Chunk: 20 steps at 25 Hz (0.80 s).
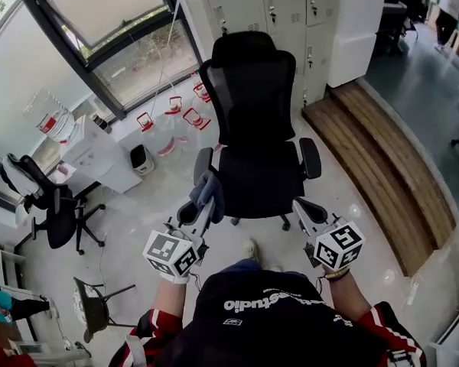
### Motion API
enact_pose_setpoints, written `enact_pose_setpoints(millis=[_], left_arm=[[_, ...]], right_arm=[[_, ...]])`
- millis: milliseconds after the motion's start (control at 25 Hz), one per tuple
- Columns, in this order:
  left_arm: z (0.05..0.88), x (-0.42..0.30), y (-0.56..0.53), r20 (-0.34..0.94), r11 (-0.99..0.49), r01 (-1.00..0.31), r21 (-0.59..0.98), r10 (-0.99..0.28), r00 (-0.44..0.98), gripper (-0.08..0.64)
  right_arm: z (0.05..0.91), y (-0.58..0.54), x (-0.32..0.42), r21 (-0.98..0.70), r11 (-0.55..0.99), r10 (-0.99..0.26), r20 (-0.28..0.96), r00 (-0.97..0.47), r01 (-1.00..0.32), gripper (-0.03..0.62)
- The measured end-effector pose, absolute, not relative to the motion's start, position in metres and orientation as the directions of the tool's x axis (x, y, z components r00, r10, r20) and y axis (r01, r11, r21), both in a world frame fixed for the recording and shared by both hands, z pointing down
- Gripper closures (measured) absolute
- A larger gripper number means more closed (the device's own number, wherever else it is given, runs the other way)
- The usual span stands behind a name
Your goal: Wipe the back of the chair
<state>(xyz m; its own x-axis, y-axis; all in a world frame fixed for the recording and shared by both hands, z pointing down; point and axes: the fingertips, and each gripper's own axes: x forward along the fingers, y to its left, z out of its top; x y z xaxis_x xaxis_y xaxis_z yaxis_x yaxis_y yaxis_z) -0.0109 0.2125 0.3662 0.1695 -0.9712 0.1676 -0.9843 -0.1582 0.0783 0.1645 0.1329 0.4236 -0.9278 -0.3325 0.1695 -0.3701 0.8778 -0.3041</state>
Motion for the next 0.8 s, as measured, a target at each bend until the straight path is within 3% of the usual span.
enact_pose_setpoints(millis=[400, 800], left_arm=[[0.397, -0.070, 0.129, 0.167, -0.138, -0.983, 0.119, -0.974, 0.156, 0.497], [0.397, -0.166, 0.002, 0.166, -0.156, -0.979, 0.131, -0.970, 0.177, 0.497]], right_arm=[[0.440, 0.060, 0.127, -0.294, 0.865, -0.360, 0.201, -0.911, -0.407, 0.578], [0.423, -0.055, 0.033, -0.263, 0.866, -0.380, 0.204, -0.902, -0.424, 0.578]])
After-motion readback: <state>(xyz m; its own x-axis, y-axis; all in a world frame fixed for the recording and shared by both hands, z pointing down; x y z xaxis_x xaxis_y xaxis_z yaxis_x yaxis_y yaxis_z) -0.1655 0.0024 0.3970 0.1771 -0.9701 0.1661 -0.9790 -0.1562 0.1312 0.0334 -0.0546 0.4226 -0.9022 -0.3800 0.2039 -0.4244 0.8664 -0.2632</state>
